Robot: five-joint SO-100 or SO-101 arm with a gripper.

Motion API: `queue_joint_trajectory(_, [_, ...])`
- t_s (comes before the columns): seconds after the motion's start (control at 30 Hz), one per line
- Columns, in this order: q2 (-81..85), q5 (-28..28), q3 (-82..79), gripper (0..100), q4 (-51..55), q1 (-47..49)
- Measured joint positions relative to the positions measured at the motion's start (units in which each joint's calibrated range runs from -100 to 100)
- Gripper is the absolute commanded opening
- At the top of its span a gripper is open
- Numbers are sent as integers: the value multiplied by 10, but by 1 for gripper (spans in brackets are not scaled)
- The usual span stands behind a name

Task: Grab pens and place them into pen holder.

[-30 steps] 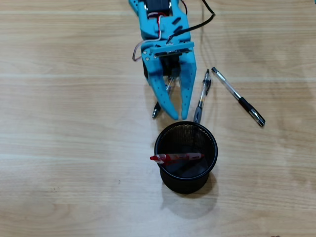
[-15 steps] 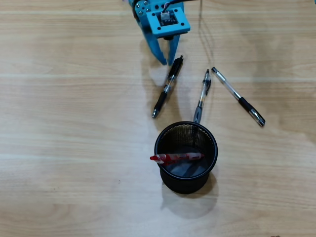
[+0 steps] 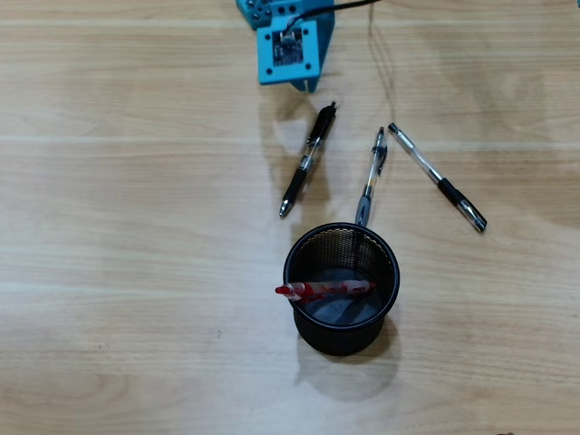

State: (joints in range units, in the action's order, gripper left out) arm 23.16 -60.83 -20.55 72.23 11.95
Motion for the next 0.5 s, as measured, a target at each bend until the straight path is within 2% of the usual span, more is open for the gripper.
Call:
queue_joint_trajectory(0.17, [-45,-33,0,2,-22,29])
queue_joint_trajectory(0.5, [-152,-39,0,4,-26,22])
